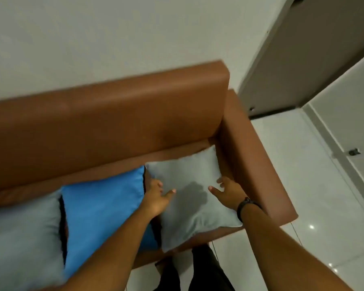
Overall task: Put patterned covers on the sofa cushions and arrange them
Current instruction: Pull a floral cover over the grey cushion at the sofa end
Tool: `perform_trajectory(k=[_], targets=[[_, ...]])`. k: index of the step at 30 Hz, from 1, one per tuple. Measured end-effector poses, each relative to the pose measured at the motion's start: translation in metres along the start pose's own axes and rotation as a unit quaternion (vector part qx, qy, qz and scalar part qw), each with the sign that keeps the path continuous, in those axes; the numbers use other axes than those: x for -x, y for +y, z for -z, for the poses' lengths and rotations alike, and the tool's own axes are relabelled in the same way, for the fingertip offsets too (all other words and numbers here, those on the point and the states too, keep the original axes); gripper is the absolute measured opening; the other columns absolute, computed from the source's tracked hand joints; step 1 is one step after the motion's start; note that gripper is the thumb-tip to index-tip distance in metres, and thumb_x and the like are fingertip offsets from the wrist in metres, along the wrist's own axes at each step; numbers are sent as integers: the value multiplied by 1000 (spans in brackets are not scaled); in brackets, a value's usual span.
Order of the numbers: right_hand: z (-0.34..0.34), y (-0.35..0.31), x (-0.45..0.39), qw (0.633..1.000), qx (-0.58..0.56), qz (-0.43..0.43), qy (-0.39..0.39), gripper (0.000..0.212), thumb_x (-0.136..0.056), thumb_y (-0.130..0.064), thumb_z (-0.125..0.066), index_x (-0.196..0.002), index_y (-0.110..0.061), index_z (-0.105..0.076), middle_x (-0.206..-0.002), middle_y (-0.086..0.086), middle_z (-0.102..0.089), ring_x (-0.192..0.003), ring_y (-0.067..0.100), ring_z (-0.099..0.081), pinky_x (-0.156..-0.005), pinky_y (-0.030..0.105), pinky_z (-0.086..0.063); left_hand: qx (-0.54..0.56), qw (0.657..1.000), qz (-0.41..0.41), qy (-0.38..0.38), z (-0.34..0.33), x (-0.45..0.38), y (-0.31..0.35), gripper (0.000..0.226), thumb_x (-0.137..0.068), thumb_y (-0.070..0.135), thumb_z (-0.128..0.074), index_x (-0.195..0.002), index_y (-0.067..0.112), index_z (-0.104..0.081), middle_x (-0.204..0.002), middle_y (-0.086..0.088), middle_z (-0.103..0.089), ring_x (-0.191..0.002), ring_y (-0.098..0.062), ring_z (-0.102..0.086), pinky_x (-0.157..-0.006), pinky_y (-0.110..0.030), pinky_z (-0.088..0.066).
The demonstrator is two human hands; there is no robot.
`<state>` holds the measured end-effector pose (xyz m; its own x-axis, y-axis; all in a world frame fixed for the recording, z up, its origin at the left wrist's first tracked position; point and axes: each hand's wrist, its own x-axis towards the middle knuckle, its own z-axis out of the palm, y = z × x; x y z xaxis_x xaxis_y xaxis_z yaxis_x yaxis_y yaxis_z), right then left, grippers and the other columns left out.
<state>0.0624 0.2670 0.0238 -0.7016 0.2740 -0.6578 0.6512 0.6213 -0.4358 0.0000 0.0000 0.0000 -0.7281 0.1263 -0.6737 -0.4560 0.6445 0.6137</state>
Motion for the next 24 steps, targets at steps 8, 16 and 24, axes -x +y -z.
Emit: perform_trajectory(k=[8, 16, 24], targets=[[-73, 106, -80, 983, -82, -160, -31, 124, -72, -64, -88, -163, -8, -25, -164, 19, -37, -148, 41, -43, -119, 54, -43, 50, 987, 148, -34, -82, -48, -84, 87, -91, 49, -74, -156, 27, -20, -156, -17, -40, -132, -39, -53, -107, -53, -49], [-81, 121, -104, 982, -137, -131, -16, 108, -66, -57, -95, -141, -17, -29, -140, 7, -54, -126, 34, -59, -101, 45, -55, 70, 988, 134, 16, -94, -59, -88, 86, -89, 58, -72, -155, 32, -24, -159, -10, -40, -136, -33, -51, -110, -49, -47], [69, 53, -65, 984, -164, -52, -43, 64, -75, -70, -81, -121, -33, -59, -110, -6, -68, -97, 18, -70, -71, 26, -52, 124, 977, 162, -64, 12, -47, -4, 68, -88, 73, -60, -141, 31, -62, -139, 2, -65, -113, -20, -68, -92, -34, -55]])
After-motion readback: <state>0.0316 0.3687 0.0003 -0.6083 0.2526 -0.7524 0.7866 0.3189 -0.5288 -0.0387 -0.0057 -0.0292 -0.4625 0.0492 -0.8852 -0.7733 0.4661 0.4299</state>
